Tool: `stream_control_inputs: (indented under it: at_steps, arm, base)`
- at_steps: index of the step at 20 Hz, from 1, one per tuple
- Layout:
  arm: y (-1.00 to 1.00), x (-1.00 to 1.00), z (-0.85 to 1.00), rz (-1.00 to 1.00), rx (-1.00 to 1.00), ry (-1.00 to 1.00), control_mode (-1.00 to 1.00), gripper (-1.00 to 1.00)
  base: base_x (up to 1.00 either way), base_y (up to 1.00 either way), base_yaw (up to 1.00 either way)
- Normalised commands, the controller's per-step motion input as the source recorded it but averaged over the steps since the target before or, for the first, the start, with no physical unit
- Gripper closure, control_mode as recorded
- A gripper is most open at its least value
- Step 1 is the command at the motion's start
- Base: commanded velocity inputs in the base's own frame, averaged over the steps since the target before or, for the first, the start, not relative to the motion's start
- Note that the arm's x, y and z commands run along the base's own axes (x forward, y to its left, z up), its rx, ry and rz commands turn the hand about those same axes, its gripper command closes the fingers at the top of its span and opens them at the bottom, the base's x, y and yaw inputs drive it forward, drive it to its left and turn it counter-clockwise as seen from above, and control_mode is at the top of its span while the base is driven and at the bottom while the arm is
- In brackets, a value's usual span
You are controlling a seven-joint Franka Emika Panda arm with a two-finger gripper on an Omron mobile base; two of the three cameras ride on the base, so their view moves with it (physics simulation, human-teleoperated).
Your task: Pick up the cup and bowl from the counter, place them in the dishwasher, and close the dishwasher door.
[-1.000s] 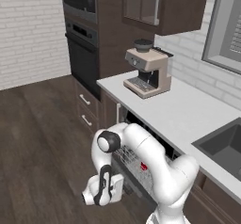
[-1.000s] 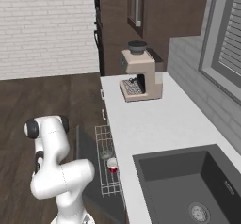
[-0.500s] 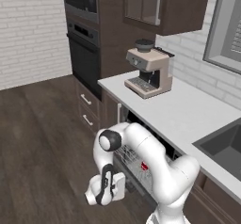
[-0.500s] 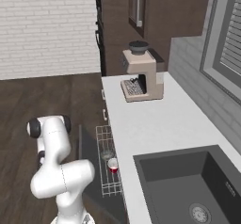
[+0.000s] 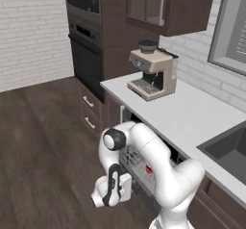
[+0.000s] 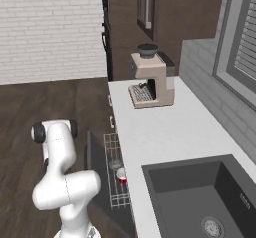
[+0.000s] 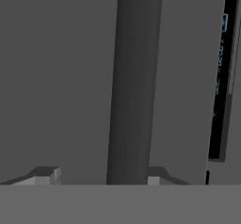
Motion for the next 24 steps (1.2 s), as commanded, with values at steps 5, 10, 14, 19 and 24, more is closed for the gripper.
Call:
stream_control_inputs:
  at_steps: [5, 10, 14, 19, 24]
  arm:
    - [-1.0, 0.41, 0.0, 0.0, 0.0, 0.0, -1.0, -1.0]
    - [-1.0, 0.47, -0.23, 0.0, 0.0, 0.15, -1.0, -1.0]
    - [-1.0, 0.55, -0.62, 0.0, 0.0, 0.22, -1.0, -1.0]
    - [-1.0, 0.73, -0.57, 0.04, 0.0, 0.13, -1.0, -1.0]
    - [-1.0, 0.83, -0.36, 0.05, 0.0, 0.01, -1.0, -1.0]
  base:
    - [0.0, 0.0, 0.0]
    - [0.0, 0.0, 0.0]
    - [0.0, 0.0, 0.0]
    - [0.0, 0.0, 0.0]
    - [0.0, 0.0, 0.0]
